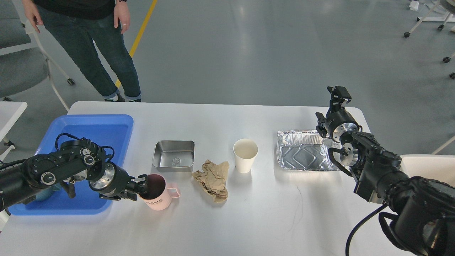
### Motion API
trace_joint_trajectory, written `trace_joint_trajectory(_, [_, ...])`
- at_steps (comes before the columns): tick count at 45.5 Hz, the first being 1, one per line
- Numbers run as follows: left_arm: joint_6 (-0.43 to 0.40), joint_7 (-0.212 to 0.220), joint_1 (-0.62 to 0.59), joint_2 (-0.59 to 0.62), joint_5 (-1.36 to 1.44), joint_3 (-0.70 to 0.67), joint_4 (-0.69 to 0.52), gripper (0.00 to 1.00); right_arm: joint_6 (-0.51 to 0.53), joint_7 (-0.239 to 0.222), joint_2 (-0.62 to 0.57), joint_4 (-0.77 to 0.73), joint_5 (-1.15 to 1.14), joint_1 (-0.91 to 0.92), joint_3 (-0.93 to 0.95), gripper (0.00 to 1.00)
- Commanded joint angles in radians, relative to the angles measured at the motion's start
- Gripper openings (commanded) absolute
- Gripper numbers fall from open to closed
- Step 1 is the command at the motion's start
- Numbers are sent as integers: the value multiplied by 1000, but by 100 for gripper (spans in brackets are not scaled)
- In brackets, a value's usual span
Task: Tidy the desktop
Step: 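Grasp the pink mug by its rim with the left gripper, then lift the pink mug up and over the blue tray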
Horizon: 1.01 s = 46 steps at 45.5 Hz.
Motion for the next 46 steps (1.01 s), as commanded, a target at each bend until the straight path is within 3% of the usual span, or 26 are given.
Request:
trace_joint_trajectory(1, [14,14,0,-4,-3,-1,0,20,-1,0,0,0,0,1,0,100])
trace_joint_trajectory(10, [16,14,2,-19,-3,-1,1,16,-1,0,0,0,0,-3,0,100])
trace_joint_trajectory(18, [8,21,3,-21,-3,0,1,0,-1,0,0,0,0,-6,0,100])
trace_joint_trajectory(27, [8,68,2,-18,-7,-3,0,0,-3,0,-5,0,0,-6,0,100])
trace_joint_trajectory(36, [-4,68,-1,-13,-10,-10,-5,0,-5,0,-6,0,0,-6,0,100])
trace_joint_trajectory(46, [-73,59,-18,28,-13,-29,-12,0,-3,0,-17,0,0,-7,-1,100])
